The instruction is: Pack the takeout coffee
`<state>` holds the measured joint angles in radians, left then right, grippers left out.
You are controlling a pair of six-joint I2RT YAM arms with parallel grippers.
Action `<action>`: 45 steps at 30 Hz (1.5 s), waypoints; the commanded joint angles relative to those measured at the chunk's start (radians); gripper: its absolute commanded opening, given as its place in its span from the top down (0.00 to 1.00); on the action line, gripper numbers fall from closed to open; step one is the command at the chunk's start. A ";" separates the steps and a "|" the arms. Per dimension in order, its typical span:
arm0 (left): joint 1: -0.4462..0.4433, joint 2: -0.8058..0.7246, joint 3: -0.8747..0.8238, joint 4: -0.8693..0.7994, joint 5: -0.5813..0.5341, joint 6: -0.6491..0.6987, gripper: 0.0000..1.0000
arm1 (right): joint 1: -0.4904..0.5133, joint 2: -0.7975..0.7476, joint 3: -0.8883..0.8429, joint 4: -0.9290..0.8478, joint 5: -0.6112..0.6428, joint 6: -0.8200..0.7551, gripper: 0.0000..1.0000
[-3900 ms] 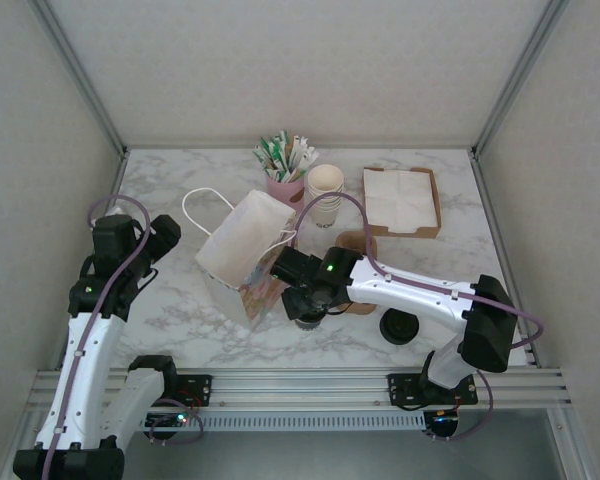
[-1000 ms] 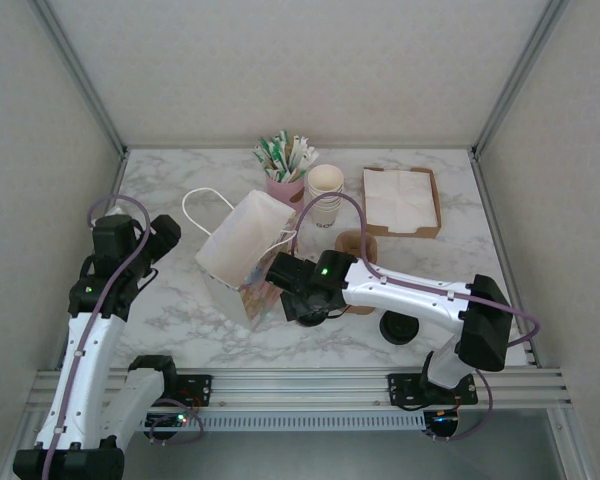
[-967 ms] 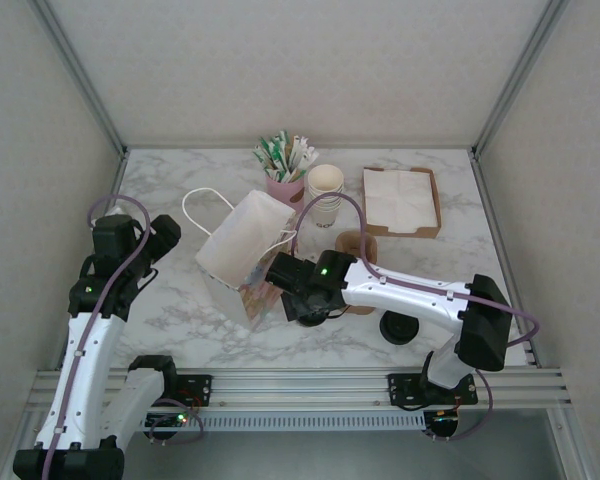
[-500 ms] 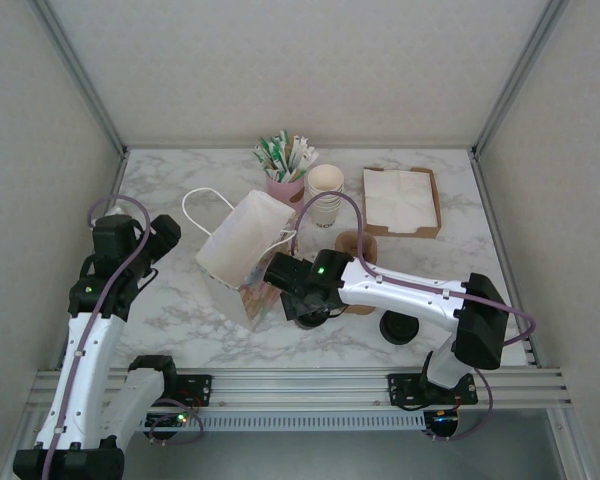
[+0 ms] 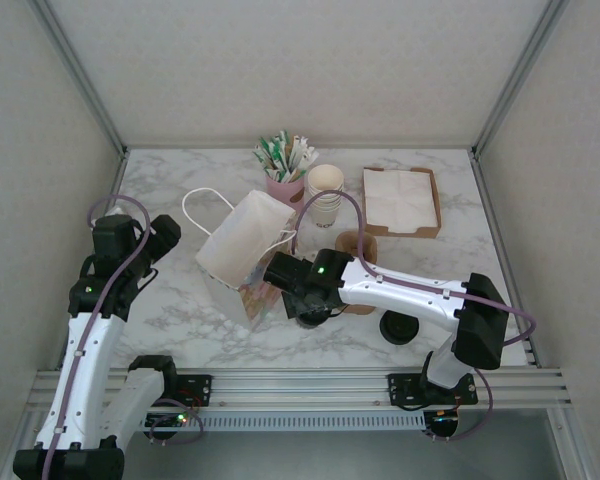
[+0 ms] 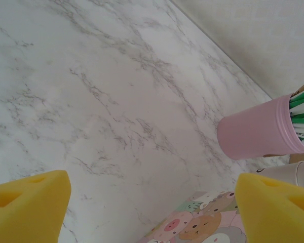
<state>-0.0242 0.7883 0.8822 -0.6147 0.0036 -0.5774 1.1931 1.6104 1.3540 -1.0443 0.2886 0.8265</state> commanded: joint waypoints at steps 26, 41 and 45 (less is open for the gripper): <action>0.009 0.008 0.011 -0.014 0.008 -0.012 0.16 | 0.025 -0.149 0.064 -0.121 -0.008 0.486 0.17; 0.010 0.000 0.008 -0.010 0.023 -0.017 0.16 | 0.025 -0.141 0.026 -0.080 0.009 0.810 0.11; 0.009 -0.001 0.010 -0.010 0.024 -0.017 0.16 | 0.023 -0.120 0.045 -0.029 0.077 0.525 0.13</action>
<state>-0.0242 0.7994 0.8822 -0.6147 0.0181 -0.5808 1.2091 1.4738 1.3670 -1.0882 0.2886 1.5333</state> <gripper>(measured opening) 0.843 0.875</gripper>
